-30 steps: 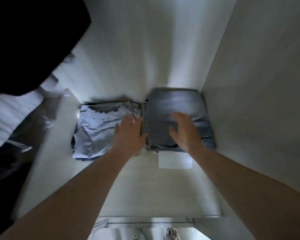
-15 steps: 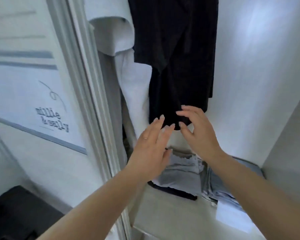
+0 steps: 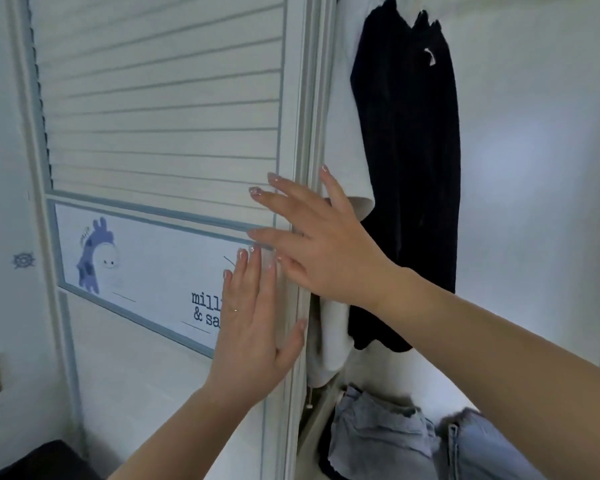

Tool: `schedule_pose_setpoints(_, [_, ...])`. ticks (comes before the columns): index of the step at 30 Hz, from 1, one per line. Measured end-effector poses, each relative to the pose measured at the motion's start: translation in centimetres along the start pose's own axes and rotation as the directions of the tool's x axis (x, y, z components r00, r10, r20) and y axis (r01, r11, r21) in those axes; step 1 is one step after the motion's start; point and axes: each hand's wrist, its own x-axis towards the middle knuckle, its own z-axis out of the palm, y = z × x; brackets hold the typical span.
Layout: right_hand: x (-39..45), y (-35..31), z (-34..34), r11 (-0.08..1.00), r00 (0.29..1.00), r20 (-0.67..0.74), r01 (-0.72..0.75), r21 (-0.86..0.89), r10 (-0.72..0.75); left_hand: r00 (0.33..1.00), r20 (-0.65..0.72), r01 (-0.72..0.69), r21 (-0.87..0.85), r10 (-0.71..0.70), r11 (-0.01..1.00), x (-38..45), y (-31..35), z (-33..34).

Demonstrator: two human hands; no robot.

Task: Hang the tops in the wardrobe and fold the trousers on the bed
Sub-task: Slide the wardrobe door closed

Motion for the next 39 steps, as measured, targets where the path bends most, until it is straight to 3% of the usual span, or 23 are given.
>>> schedule_pose_setpoints(4, [1.0, 1.9, -0.2, 0.984, 0.986, 0.159, -0.024, -0.177, 0.053, 0.982, 0.104, 0.159, 0.015, -0.160, 0.987, 1.6, -0.7, 0.5])
schedule_pose_setpoints(9, [0.7, 3.1, -0.3, 0.976, 0.987, 0.161, 0.011, -0.219, 0.025, 0.977, 0.134, 0.157, 0.084, -0.168, 0.984, 1.8, -0.4, 1.3])
schedule_pose_setpoints(22, [-6.0, 4.8, -7.0, 0.988, 0.990, 0.115, -0.069, -0.136, 0.085, 0.998, 0.055, 0.038, 0.087, -0.043, 0.995, 1.8, 7.4, 3.5])
schedule_pose_setpoints(30, [-11.6, 5.6, -14.5, 0.974, 0.965, 0.200, -0.134, -0.185, 0.170, 0.992, 0.123, 0.008, 0.101, -0.020, 0.995, 1.9, 16.1, 3.9])
schedule_pose_setpoints(39, [-18.0, 6.3, -24.5, 0.934, 0.867, 0.398, -0.183, -0.307, 0.301, 0.985, 0.170, -0.042, 0.065, 0.031, 0.997, 2.8, 26.1, 4.8])
